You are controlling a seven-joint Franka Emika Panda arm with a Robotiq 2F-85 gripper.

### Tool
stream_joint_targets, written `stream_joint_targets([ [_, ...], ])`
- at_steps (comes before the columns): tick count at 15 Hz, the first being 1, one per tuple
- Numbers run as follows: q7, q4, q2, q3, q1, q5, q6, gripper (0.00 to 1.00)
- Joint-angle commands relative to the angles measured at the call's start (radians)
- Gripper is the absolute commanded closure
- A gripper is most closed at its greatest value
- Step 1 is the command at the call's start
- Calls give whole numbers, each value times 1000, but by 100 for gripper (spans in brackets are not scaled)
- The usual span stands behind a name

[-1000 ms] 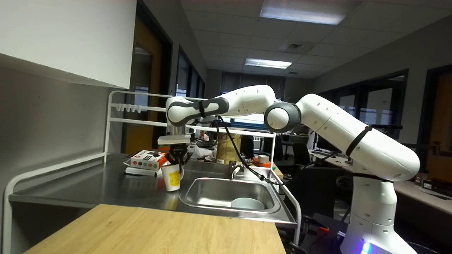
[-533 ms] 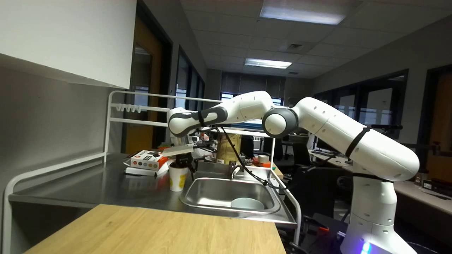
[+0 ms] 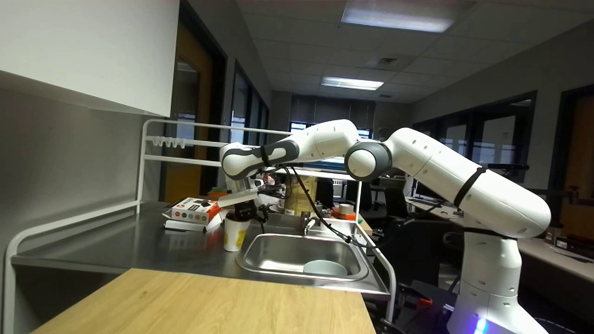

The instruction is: Remove the white and yellow mug from the sink

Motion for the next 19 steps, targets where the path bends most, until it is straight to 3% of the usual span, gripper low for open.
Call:
stream_joint_targets([
  [1,-127,-11,-8,37,-15,18,-36,0],
  [8,-356,-44,-63,73,16,9,-117,0],
  [19,-391,-26,-101,69,43,6,-242,0],
])
